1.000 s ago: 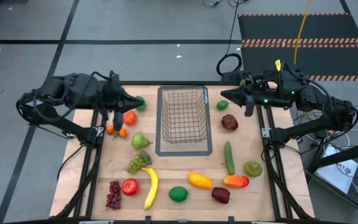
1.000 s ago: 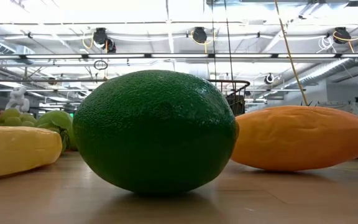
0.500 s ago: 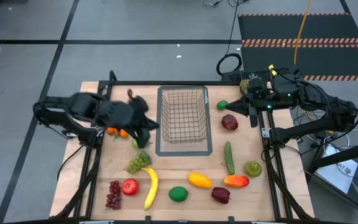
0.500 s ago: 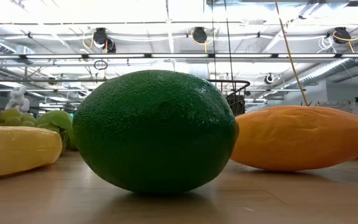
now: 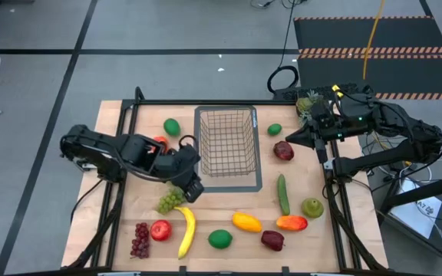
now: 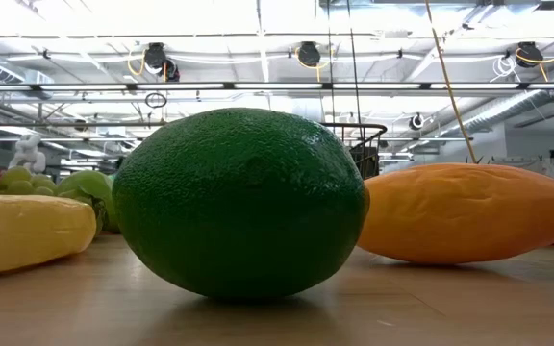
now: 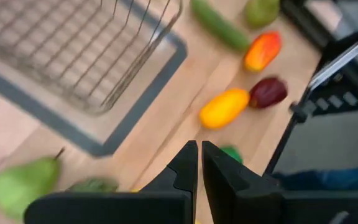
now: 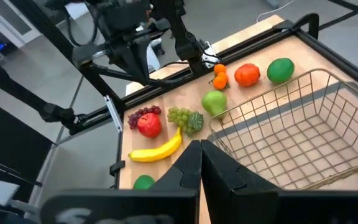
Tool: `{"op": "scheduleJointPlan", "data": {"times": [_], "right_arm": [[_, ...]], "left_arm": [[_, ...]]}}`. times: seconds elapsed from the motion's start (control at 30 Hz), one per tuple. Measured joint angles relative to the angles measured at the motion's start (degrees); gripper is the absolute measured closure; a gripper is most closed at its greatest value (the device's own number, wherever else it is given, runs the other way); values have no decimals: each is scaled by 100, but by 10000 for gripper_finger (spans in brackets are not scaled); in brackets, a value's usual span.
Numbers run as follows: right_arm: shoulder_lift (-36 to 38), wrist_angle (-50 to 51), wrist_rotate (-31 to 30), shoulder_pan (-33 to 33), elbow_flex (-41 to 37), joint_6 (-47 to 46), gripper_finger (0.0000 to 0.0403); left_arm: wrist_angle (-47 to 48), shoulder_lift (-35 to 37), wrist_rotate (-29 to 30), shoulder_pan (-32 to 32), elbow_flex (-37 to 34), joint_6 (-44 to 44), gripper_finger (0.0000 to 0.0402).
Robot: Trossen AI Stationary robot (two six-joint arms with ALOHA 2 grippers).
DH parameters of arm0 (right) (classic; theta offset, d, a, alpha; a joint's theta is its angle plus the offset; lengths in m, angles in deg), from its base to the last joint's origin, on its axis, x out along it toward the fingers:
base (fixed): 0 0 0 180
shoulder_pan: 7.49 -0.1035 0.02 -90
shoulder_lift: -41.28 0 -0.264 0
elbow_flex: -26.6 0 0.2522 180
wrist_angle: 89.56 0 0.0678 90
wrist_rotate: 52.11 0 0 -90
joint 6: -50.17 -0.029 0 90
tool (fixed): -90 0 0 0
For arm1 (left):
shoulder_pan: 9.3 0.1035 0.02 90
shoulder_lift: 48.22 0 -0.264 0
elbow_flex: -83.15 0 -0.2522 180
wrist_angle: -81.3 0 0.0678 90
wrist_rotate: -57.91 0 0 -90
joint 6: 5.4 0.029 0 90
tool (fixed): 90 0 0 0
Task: Build produce basket
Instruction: Put the left green pear into the gold wire basket
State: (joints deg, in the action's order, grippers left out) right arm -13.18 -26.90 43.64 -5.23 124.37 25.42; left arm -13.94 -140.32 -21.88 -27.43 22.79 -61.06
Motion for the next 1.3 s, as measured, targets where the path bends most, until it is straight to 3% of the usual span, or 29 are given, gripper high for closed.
{"op": "scheduleJointPlan", "data": {"times": [0.27,0.5,0.83,1.03,1.13,1.3], "right_arm": [[-104,-62,-447,2,0,-21,403],[-213,128,-426,2,0,-338,403],[-271,-438,-605,-9,-2,-2080,403],[-392,-914,-932,-167,-2,-2470,403],[-479,-1099,-1250,-337,-2,-2472,403],[-677,-1114,-1613,-558,-2,-2457,403]], "left_arm": [[1120,-21,-269,31,0,391,378],[751,-63,-399,262,-64,1450,378],[1151,29,-454,445,-1058,2909,360],[928,247,-1290,252,-1682,2919,304],[844,349,-1641,46,-1960,2507,282],[781,331,-1708,-127,-2462,1906,258]]}}
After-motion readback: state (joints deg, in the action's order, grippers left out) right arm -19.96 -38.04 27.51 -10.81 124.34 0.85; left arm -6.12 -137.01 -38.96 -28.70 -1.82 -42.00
